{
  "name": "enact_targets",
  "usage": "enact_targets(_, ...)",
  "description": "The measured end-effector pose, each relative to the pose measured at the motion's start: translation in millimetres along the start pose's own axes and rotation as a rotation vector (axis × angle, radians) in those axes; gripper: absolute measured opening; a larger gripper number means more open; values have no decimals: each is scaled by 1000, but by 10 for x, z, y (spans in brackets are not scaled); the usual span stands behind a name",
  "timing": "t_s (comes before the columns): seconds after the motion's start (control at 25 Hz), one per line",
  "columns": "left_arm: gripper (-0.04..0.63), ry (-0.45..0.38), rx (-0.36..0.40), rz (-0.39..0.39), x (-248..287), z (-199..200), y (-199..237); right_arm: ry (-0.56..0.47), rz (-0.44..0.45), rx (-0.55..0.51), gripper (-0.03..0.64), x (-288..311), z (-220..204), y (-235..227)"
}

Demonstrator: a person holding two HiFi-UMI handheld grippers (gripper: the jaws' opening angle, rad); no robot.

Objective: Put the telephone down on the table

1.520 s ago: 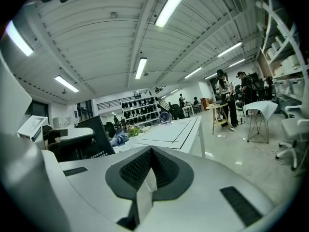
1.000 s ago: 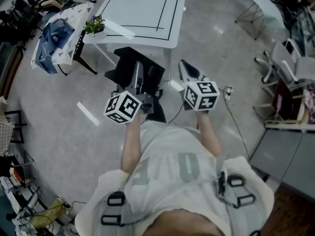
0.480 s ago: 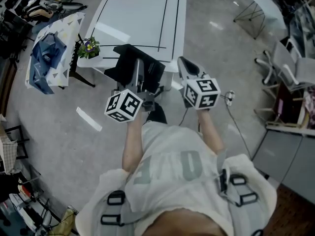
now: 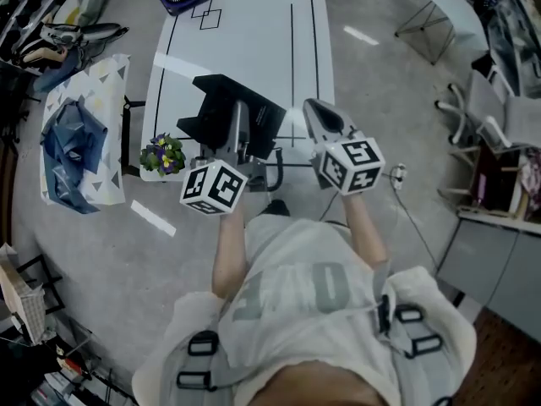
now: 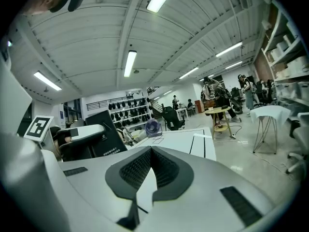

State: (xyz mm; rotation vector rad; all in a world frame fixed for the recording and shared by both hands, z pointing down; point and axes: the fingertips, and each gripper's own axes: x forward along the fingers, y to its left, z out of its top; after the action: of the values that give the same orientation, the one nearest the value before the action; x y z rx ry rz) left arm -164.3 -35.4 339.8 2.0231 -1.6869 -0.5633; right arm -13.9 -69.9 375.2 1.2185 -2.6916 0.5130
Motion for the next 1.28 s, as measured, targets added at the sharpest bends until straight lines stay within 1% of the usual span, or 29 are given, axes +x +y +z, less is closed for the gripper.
enact_targets(0.2, 167, 15, -22, -38, 443, 168, 259, -15, -49, 46, 8, 392, 110, -121)
enact_targets(0.32, 167, 25, -47, -37, 566, 169, 363, -14, -73, 52, 6, 470, 91, -172)
enact_targets(0.56, 168, 59, -70, -13, 801, 56, 420, 0, -80, 78, 7, 625, 136, -377)
enact_targets(0.84, 167, 72, -95, 40, 993, -180, 514, 25, -41, 92, 6, 794, 78, -580)
enact_targets(1.08, 168, 88, -108, 82, 1084, -360, 560, 52, -24, 97, 6, 819, 21, -702)
enact_targets(1.28, 168, 111, -120, 104, 1160, -536, 646, 77, -41, 103, 7, 749, -75, -819)
